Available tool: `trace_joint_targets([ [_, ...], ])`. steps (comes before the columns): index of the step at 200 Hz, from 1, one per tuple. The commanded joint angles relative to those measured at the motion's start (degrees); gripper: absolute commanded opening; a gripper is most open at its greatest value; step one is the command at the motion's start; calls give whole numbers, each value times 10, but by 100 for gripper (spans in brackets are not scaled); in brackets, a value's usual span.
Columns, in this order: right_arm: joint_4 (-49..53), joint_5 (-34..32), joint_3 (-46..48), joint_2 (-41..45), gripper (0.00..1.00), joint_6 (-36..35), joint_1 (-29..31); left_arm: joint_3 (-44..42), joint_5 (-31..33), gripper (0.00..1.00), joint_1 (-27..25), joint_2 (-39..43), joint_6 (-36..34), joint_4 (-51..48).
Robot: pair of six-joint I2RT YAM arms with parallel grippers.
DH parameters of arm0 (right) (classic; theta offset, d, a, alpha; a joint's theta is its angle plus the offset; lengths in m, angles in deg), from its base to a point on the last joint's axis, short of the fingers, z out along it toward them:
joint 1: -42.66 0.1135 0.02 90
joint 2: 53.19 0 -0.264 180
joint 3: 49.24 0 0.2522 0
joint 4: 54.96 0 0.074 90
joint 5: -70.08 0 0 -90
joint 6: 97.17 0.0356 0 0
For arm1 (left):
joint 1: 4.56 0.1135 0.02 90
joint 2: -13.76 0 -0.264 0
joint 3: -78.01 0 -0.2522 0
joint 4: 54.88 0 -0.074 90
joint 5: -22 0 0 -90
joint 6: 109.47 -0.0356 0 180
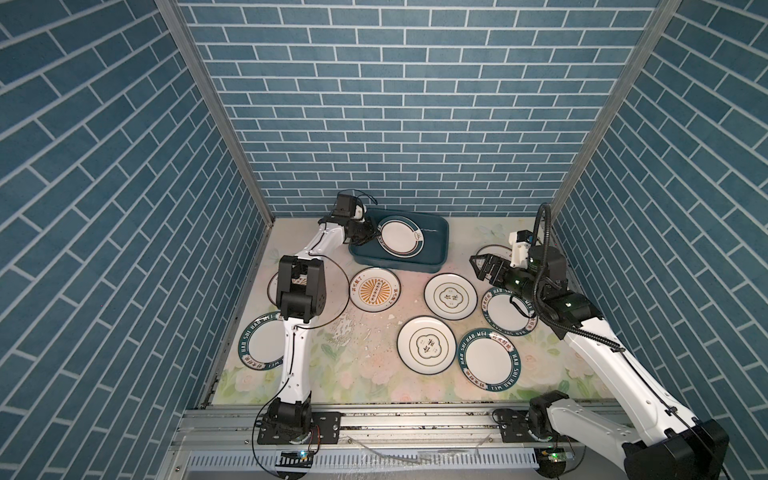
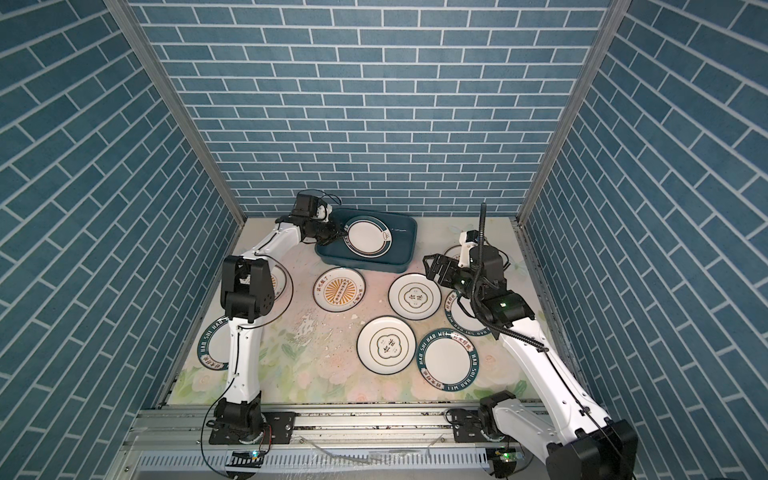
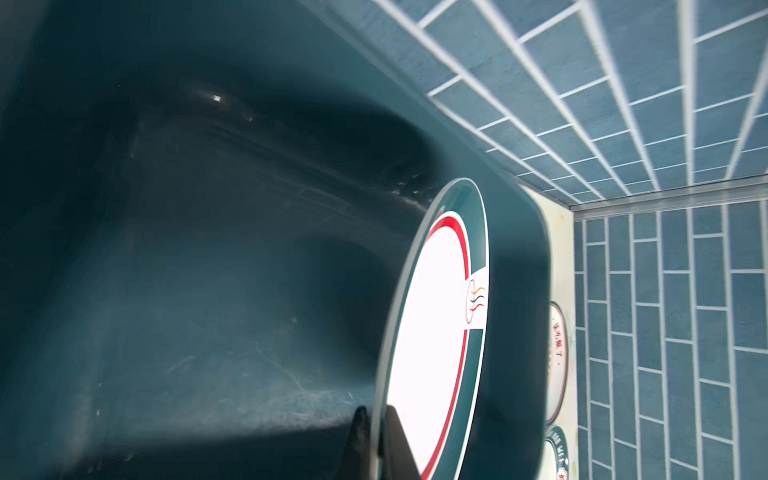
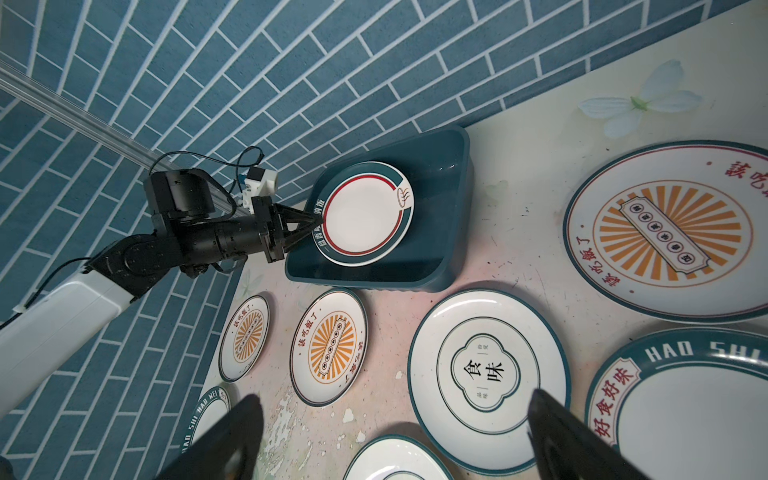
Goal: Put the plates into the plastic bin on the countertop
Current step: 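Carry the red-rimmed plate with the left gripper and lower it into the teal bin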
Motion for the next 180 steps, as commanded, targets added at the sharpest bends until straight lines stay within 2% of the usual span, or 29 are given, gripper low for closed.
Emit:
trace_joint_targets([
  [1,4,-9,0,1,99,8,-3,18,-12,0,-3,-14,2,1],
  [68,-1,-6,-1,-14,98,12,-5,45,-8,0,-3,-54,6,-8],
  [117,-3,-6,-2,-21,98,14,-6,51,15,20,-3,-63,13,-13],
  [180,0,-6,-2,-19,98,12,-7,65,33,37,-3,-55,12,-21],
])
